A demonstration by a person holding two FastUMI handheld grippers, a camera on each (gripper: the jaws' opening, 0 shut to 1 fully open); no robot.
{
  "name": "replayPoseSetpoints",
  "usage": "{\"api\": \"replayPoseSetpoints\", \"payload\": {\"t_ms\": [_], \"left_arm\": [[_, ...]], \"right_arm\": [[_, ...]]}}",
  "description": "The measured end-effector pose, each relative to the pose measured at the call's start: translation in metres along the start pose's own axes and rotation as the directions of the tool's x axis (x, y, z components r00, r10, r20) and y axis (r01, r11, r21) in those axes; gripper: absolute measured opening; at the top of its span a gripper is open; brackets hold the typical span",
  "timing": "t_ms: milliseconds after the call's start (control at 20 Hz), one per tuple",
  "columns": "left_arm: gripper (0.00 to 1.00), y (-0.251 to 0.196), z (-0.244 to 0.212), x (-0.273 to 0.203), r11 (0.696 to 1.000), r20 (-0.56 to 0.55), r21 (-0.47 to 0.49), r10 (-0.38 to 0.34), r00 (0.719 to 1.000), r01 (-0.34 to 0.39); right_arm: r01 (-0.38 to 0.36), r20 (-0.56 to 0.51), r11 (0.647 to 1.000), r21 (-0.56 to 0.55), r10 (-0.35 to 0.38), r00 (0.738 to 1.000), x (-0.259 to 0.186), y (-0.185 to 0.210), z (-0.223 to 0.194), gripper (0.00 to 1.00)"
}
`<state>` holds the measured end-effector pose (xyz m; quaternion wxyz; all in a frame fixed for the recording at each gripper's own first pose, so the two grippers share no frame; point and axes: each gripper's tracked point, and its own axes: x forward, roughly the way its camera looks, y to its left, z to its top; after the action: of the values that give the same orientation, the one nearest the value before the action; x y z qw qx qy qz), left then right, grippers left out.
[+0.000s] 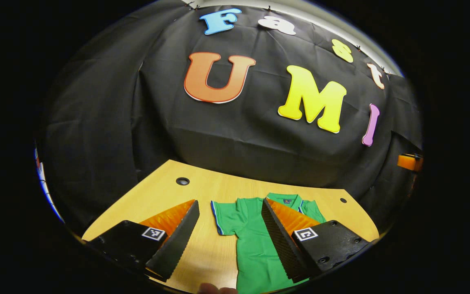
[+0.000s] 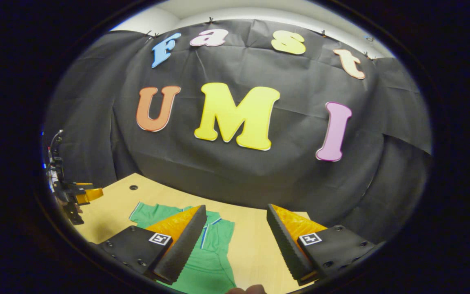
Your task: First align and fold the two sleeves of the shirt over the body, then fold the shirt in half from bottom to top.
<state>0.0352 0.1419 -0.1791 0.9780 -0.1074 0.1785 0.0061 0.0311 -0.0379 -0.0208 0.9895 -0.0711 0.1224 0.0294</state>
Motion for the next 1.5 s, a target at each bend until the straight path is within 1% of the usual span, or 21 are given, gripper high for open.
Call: {"api": "replayPoseSetpoints", "payload": {"t_ms": [150, 350, 650, 800, 1000, 1150, 1300, 1350, 1400, 1450, 1500], "left_arm": [[0.99, 0.001, -0.02, 0.028, 1.0, -0.058, -0.019, -0.019, 0.998, 0.018], [0.99, 0.006, -0.039, 0.058, 0.999, -0.112, -0.039, -0.028, 0.993, 0.024], [0.98, 0.011, -0.067, 0.096, 0.998, -0.173, -0.053, -0.034, 0.984, 0.026], [0.97, 0.009, -0.088, 0.114, 0.997, -0.23, -0.064, -0.052, 0.972, 0.039], [0.95, 0.02, -0.104, 0.135, 0.998, -0.252, -0.056, -0.019, 0.968, 0.005], [0.94, 0.023, -0.116, 0.145, 0.996, -0.268, -0.089, -0.021, 0.963, -0.002], [0.89, 0.029, -0.124, 0.155, 0.996, -0.277, -0.082, -0.006, 0.961, -0.018], [0.98, 0.031, -0.126, 0.158, 0.997, -0.28, -0.069, 0.001, 0.96, -0.021], [0.87, 0.031, -0.125, 0.163, 0.998, -0.274, -0.061, 0.005, 0.962, -0.022], [0.86, 0.03, -0.125, 0.165, 0.998, -0.274, -0.053, 0.006, 0.962, -0.022], [0.81, 0.032, -0.128, 0.166, 0.999, -0.278, -0.038, 0.018, 0.96, -0.03]], "right_arm": [[0.035, -0.031, 0.999, 0.013, -0.034, 0.999, -0.013, -0.014, -0.016, 0.97], [0.075, -0.081, 0.997, 0.036, -0.072, 0.994, -0.028, -0.027, -0.039, 0.98], [0.091, -0.101, 0.995, 0.049, -0.086, 0.991, -0.041, -0.032, -0.05, 0.97], [0.097, -0.143, 0.994, 0.045, -0.09, 0.986, -0.043, -0.036, -0.072, 0.97], [0.12, -0.182, 0.991, 0.055, -0.108, 0.977, -0.048, -0.044, -0.088, 0.98], [0.125, -0.193, 0.991, 0.05, -0.114, 0.975, -0.051, -0.047, -0.093, 0.98], [0.124, -0.206, 0.99, 0.064, -0.109, 0.973, -0.05, -0.046, -0.1, 0.97], [0.12, -0.221, 0.99, 0.07, -0.102, 0.97, -0.05, -0.045, -0.104, 0.97], [0.116, -0.228, 0.99, 0.079, -0.095, 0.969, -0.049, -0.044, -0.107, 0.97], [0.117, -0.23, 0.989, 0.085, -0.095, 0.969, -0.048, -0.045, -0.106, 0.98], [0.119, -0.228, 0.989, 0.09, -0.096, 0.969, -0.047, -0.047, -0.106, 0.98]]}}
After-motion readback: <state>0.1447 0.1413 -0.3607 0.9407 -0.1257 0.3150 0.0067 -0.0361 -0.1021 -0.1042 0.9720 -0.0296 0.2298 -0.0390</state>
